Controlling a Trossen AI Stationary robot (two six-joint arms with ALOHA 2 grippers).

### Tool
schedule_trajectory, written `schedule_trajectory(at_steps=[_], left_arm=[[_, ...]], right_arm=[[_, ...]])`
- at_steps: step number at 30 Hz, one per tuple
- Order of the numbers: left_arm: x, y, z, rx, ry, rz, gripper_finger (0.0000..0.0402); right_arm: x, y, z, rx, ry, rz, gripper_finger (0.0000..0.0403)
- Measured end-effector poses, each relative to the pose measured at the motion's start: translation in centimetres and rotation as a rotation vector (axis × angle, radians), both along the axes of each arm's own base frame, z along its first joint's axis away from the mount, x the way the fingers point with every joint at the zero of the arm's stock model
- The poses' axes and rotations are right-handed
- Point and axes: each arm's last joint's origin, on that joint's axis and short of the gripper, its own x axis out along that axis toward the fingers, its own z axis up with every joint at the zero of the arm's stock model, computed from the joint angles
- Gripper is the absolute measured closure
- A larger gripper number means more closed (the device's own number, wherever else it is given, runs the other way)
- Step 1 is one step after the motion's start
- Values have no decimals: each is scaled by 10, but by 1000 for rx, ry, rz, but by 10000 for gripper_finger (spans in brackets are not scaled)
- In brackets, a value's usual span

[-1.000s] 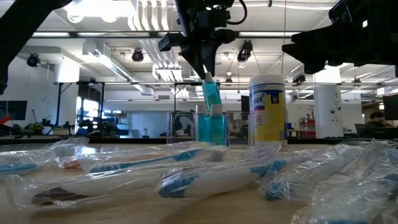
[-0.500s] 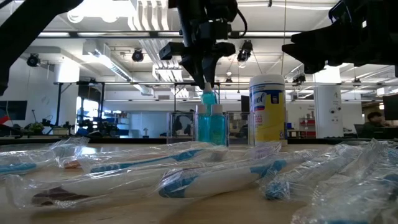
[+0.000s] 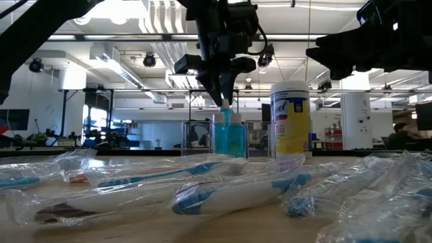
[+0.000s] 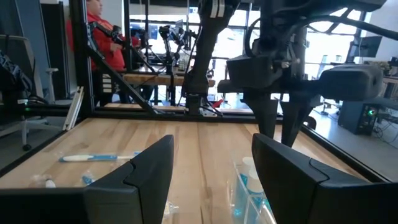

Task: Pick & Place toothbrushing station
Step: Put the blue mouthwash into the transparent organizer

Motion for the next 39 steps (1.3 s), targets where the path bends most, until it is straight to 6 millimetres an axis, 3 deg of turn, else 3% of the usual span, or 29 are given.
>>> schedule_trajectory(at_steps=[23,34,39], left_arm=[[3,3,-32,-11,-6,17,305],[5,4,-32,-5,-23,18,304],[6,4,-32,-3,-37,21,281]], right_arm=[[0,0,1,-13,-6,-2,188],[0,0,1,-13,-6,-2,188],[0,0,1,-13,-6,-2,188]])
